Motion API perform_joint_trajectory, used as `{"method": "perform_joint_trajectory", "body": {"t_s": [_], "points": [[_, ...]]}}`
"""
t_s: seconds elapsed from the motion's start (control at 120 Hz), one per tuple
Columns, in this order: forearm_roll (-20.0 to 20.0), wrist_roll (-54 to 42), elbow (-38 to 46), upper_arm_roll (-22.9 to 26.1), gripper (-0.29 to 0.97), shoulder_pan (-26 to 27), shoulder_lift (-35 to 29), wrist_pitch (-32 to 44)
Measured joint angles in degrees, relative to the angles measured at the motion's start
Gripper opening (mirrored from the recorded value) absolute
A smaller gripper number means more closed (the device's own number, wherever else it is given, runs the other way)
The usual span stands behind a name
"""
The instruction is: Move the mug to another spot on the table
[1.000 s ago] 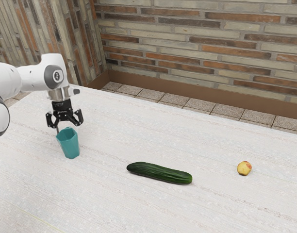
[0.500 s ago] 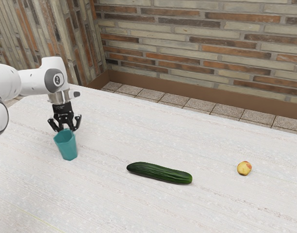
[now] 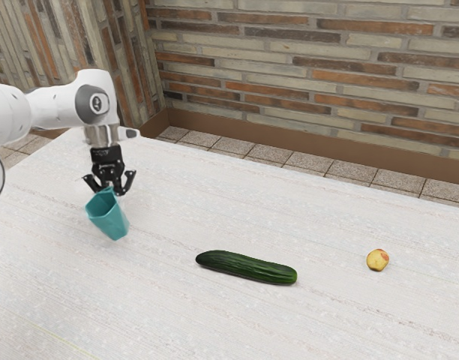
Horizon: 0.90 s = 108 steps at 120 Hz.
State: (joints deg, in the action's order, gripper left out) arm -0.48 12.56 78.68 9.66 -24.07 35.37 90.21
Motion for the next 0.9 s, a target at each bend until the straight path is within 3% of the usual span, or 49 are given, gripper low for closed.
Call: {"method": "perform_joint_trajectory", "body": {"t_s": [0.267,0.767,0.8,0.9], "points": [[0.28,4.38,-0.07,2.64,-0.06,3.74,-1.56,-4.85],[0.58,9.13,-5.2,4.35,-0.06,8.84,5.65,-2.75],[0.61,9.31,-5.2,4.63,-0.03,8.85,5.91,-2.3],[0.19,9.76,-5.12,4.84,0.2,8.87,6.56,-1.04]]}}
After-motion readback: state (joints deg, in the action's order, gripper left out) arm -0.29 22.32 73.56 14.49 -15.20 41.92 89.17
